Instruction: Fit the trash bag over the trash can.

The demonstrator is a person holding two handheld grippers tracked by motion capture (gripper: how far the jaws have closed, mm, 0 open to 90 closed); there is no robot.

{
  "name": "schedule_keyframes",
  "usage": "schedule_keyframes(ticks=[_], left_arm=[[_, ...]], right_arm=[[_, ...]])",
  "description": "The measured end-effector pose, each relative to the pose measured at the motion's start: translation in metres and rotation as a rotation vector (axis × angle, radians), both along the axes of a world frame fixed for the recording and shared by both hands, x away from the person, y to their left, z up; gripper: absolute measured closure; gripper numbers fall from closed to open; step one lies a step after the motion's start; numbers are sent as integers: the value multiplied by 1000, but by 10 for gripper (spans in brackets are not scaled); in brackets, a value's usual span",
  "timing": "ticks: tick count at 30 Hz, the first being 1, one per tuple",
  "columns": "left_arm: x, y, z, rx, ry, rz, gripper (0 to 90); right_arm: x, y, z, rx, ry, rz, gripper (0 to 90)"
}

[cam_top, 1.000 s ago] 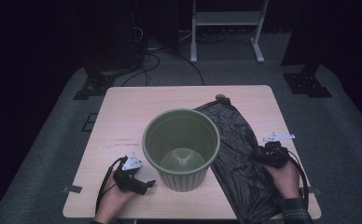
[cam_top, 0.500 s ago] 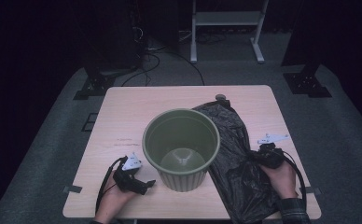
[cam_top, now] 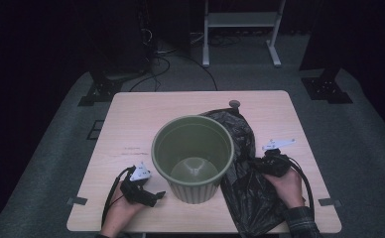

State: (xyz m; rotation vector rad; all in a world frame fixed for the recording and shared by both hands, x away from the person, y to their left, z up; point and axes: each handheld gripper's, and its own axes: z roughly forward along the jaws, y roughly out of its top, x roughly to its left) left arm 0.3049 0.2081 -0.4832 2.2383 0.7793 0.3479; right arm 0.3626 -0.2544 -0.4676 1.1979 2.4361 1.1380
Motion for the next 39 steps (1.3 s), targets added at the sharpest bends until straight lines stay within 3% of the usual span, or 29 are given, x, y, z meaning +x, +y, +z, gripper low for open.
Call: schedule_keyframes(ticks=[1, 4, 8, 11, 17, 21, 26, 31, 37, 39], left_arm=[[0, 0, 0, 0, 0, 0, 15], [0, 0, 0, 0, 0, -1, 15], [0, 0, 0, 1, 0, -1, 15], [0, 0, 0, 1, 0, -1, 15], [0, 0, 0, 1, 0, -1, 15], [0, 0, 0, 1, 0, -1, 14], [0, 0, 0, 1, 0, -1, 15], [0, 0, 0, 0, 0, -1, 15], [0, 0, 0, 1, 0, -1, 15], [0, 0, 0, 1, 0, -1, 15]], right_arm=[[1, 1, 1, 31, 8, 7, 667], [3, 5, 1, 64, 24, 22, 562], [5, 15, -1, 70, 49, 37, 428], [6, 22, -2, 77, 54, 43, 379], [6, 39, -7, 29, 57, 60, 298], [2, 52, -8, -25, 11, 70, 273], [-6, 66, -10, -119, -61, 76, 275], [-9, 69, -11, -122, -75, 76, 321], [-11, 67, -10, -106, -90, 70, 554], [-12, 67, -10, -98, -91, 81, 674]])
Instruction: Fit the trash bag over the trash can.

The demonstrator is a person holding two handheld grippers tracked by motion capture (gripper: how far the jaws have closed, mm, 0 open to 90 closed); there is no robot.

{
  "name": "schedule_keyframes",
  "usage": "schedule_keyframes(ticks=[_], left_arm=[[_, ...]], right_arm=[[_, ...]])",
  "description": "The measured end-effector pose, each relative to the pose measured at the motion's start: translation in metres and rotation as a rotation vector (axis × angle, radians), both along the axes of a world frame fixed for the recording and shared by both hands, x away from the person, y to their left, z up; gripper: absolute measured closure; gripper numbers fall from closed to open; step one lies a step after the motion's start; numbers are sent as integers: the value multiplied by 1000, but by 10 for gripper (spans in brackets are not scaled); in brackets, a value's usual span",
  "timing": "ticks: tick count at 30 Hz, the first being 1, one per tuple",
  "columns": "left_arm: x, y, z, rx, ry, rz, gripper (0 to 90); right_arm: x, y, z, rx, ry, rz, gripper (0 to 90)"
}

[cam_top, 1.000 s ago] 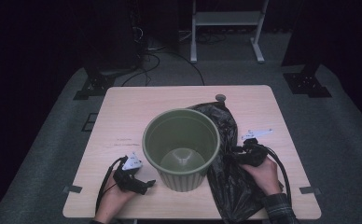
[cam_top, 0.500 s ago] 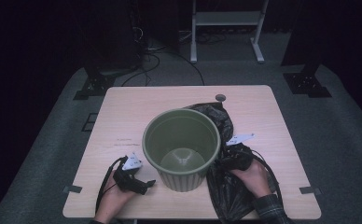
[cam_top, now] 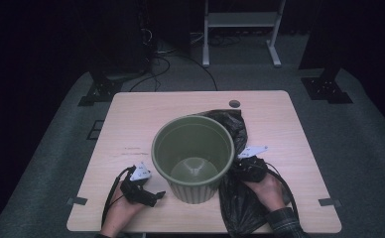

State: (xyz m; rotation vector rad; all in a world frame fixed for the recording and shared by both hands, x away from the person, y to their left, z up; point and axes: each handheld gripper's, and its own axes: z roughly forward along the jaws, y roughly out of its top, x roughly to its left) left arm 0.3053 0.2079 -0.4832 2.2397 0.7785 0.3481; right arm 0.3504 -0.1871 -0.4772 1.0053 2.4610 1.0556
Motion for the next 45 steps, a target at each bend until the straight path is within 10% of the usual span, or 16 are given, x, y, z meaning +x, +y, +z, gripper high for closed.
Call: schedule_keyframes(ticks=[6, 20, 45], left_arm=[[0, 0, 0, 0, 0, 0, 15], [1, 0, 0, 0, 0, -1, 15], [1, -1, 0, -4, 0, 5, 15]], right_arm=[[-4, 1, 0, -2, -14, 55, 894], [-20, -16, 29, 102, 30, 177, 888], [-54, -26, 108, 269, -66, 405, 884]])
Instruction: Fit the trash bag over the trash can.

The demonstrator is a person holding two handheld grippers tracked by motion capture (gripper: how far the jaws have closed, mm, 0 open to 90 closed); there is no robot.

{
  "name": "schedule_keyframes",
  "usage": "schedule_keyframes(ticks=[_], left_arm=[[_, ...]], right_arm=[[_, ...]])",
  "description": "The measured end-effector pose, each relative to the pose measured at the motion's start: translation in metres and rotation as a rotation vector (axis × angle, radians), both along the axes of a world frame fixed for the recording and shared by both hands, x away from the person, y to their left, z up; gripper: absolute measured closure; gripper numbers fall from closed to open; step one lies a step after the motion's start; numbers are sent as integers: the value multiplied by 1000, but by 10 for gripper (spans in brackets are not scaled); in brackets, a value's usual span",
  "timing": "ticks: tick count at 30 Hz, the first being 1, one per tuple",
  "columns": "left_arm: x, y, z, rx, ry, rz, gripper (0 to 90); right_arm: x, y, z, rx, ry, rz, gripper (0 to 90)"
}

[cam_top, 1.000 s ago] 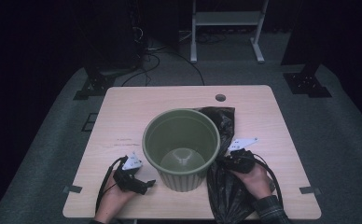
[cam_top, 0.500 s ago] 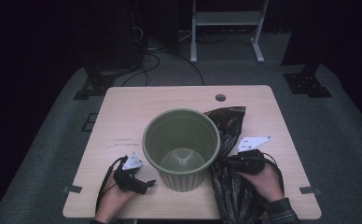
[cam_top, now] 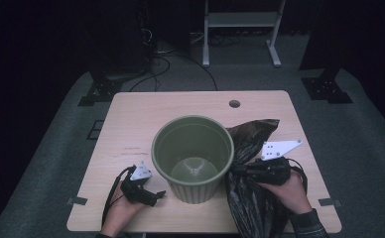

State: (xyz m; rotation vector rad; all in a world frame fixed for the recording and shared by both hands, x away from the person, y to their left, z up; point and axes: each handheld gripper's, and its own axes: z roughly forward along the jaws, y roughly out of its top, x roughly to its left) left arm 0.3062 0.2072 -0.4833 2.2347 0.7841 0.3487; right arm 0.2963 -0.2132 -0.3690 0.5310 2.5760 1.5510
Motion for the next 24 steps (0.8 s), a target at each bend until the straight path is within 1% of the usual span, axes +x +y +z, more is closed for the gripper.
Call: schedule_keyframes(ticks=[3, 5, 8, 11, 13, 16, 19, 21, 22, 24], left_arm=[[0, 0, 0, 0, 0, 0, 15], [0, 0, 0, 0, 0, 0, 15], [0, 0, 0, 0, -1, 0, 15], [0, 0, 0, 0, 0, 0, 15], [0, 0, 0, -2, -2, 0, 15], [0, 0, 0, -1, -1, 1, 15], [0, 0, 0, -1, -2, 1, 15], [0, 0, 0, -1, -2, 1, 15], [0, 0, 0, -1, -1, 1, 15], [0, 0, 0, -1, -1, 1, 15]], right_arm=[[-3, -1, 8, 11, -3, 36, 883], [-6, -3, 13, 15, -11, 46, 884], [-9, -5, 21, 40, -11, 73, 883], [-13, -5, 29, 49, -32, 92, 883], [-15, -5, 37, 67, -44, 111, 883], [-15, -6, 46, 81, -54, 117, 882], [-12, -4, 57, 99, -56, 142, 876], [-12, -3, 60, 101, -53, 150, 876], [-9, 0, 67, 104, -51, 171, 880], [-7, 4, 73, 107, -51, 184, 881]])
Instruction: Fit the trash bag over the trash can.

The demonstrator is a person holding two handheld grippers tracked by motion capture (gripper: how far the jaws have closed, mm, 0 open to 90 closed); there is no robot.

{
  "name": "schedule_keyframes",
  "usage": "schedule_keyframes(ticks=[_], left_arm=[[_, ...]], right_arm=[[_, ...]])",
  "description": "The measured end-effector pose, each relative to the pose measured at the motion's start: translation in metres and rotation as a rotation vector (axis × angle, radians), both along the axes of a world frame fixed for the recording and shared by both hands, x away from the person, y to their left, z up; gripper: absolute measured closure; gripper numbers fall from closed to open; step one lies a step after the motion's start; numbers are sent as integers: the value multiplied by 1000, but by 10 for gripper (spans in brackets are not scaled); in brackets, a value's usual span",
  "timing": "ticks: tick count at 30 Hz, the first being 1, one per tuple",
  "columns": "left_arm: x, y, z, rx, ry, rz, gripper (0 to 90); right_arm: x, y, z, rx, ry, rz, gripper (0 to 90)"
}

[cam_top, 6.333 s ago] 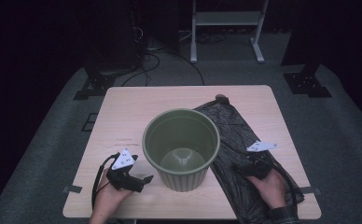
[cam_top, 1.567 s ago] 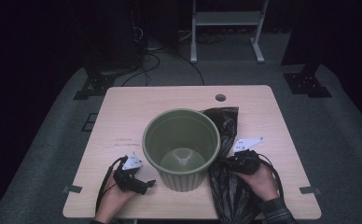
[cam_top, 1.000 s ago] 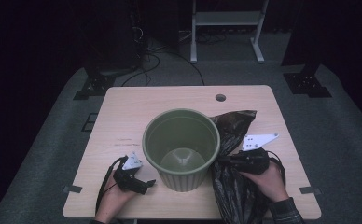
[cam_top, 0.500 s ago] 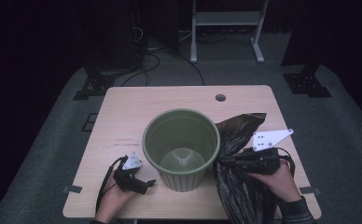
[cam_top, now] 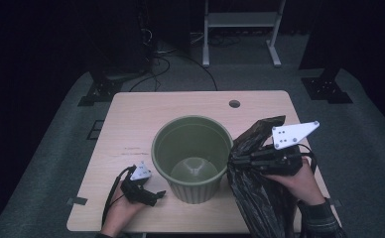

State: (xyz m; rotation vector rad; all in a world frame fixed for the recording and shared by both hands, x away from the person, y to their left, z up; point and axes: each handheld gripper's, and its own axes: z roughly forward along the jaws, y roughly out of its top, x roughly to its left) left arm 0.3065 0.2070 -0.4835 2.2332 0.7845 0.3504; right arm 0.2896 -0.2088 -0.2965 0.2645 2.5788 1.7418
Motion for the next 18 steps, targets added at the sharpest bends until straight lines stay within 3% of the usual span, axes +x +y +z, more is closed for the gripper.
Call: schedule_keyframes(ticks=[11, 18], left_arm=[[0, 0, 0, 0, 0, 0, 15], [0, 0, 0, -1, 0, -1, 14]], right_arm=[[18, 34, 31, 5, -9, 81, 882], [30, 60, 40, -5, -3, 124, 882]])
